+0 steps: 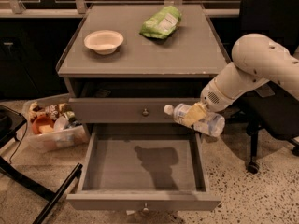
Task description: Place blue plastic bottle into middle drawer
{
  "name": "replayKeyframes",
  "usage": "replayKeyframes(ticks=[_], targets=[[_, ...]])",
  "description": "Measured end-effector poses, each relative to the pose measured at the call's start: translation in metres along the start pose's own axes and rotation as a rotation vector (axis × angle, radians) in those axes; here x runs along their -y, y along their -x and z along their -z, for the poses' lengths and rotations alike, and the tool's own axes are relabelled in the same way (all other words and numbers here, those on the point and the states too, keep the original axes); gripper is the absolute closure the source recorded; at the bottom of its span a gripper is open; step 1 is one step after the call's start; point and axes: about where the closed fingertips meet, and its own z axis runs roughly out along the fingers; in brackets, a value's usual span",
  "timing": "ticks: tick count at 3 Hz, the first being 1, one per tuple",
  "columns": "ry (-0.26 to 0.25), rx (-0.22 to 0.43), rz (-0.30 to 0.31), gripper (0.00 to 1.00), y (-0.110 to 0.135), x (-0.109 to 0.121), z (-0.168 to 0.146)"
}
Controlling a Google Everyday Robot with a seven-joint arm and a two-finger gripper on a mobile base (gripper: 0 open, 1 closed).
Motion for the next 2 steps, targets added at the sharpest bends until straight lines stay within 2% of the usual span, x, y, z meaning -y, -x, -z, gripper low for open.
replayKeyframes(ticks=[1, 2], targets=[[0.003, -0.040, 0.063, 1.00, -0.005, -0.009, -0.032], [0.018, -0.099, 0.152, 1.00, -0.018, -0.014, -0.094]])
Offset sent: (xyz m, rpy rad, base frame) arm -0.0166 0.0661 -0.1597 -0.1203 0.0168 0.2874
